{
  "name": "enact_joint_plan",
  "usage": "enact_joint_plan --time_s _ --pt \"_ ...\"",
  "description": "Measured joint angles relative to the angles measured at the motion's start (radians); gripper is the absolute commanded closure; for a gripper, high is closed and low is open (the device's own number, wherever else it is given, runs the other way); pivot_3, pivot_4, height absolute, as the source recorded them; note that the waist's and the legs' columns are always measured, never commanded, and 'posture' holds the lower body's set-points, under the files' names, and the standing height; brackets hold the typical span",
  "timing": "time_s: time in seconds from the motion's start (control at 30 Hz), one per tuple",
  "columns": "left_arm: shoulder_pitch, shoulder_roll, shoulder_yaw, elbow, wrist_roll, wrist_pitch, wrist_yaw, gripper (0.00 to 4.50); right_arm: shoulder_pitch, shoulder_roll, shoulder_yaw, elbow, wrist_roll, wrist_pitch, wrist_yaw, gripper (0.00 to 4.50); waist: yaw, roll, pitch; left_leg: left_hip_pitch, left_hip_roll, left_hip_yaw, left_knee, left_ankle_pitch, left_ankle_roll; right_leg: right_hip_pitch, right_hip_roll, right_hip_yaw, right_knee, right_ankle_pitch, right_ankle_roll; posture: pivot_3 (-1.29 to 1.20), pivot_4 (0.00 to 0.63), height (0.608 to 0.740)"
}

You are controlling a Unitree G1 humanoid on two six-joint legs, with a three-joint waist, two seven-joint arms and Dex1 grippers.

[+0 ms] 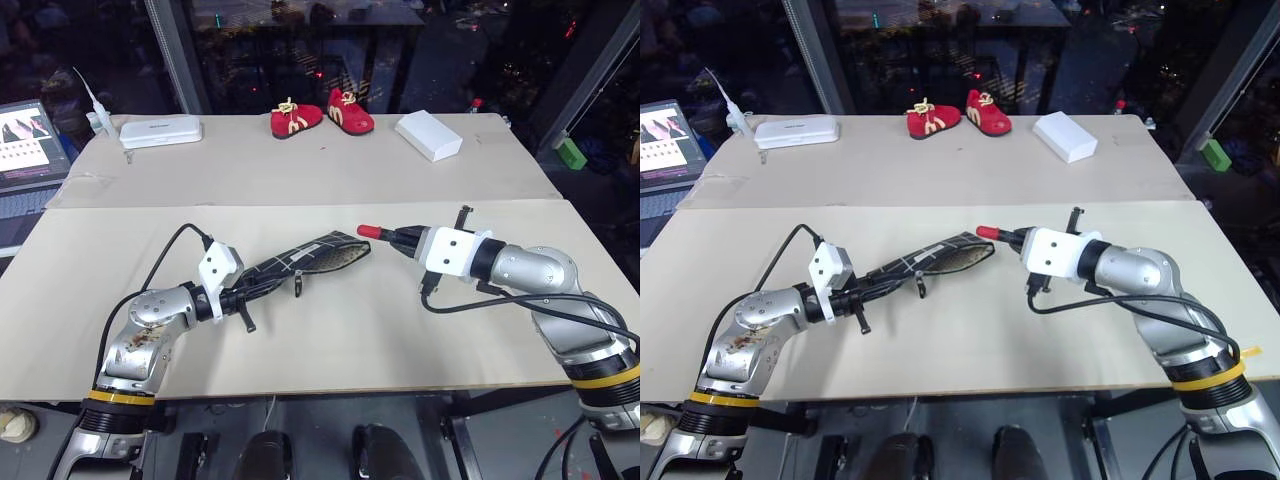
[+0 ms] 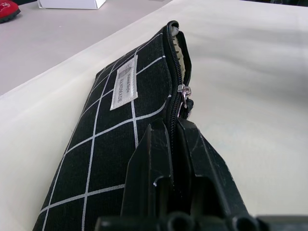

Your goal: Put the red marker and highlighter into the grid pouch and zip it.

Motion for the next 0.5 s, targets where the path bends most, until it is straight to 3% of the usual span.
enact_joint_plan --time_s 0.5 --pt "-0.005 -0.009 -0.003 -0.004 0.0 0.004 -0.003 4.5 -0.067 0.11 0.118 0.163 -0.203 -0.209 -0.004 4.01 0.0 0.0 0.0 0.0 0.0 0.0 0.0 0.0 0.0 0.0 0.0 0.0 0.001 0.0 0.0 0.0 0.15 0.74"
